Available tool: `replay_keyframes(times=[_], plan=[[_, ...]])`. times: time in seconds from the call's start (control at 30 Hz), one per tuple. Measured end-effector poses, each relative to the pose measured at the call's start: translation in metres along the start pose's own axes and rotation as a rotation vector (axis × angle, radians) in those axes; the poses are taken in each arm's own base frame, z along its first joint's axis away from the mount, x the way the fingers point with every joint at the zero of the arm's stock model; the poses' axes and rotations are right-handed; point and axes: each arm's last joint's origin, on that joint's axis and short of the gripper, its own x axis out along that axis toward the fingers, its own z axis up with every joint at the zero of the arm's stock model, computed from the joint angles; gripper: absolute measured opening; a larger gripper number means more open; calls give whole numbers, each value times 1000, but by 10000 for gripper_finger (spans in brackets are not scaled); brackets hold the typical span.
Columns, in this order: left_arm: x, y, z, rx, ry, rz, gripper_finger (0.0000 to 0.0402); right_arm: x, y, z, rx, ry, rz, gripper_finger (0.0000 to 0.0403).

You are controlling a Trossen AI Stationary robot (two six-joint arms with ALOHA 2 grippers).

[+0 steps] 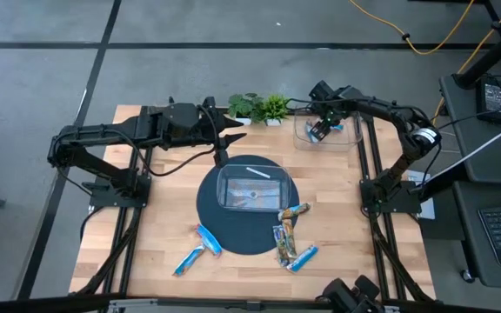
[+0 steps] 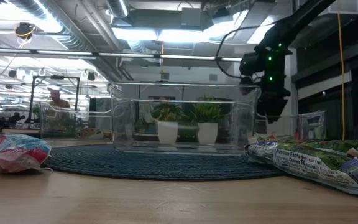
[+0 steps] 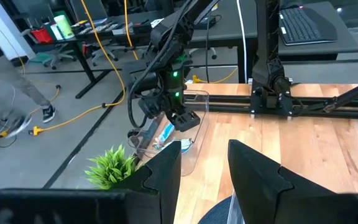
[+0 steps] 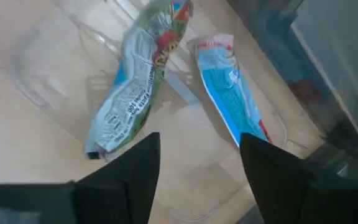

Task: Pick and place Granola Bars by type
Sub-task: Put the red granola bar into the top right transparent bin

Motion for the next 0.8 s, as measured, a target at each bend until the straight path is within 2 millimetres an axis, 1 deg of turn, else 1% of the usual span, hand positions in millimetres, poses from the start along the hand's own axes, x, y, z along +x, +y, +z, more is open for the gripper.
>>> replay_keyframes(times=[0.07,0.13,0.27,0.4,0.5,0.57,0.7,0.8], plan=[[0,0,0,1,4,0,127,-10,2,0,-7,-45,-3,220],[0,0,-1,4,15,-2,127,-24,4,-1,-16,-112,-8,214],[-1,-3,-12,0,118,-19,124,-65,12,-10,-53,-292,46,200],[-7,-10,-28,-23,289,-91,119,-109,27,-25,-129,-512,221,187],[-13,-18,-39,-25,411,-162,115,-140,41,-40,-267,-676,371,179],[-18,-24,-44,-23,475,-192,111,-158,50,-50,-354,-790,430,173],[-26,-33,-51,-32,565,-215,106,-180,66,-70,-503,-953,471,164],[-31,-41,-58,-30,627,-234,104,-187,76,-81,-582,-1029,497,163]])
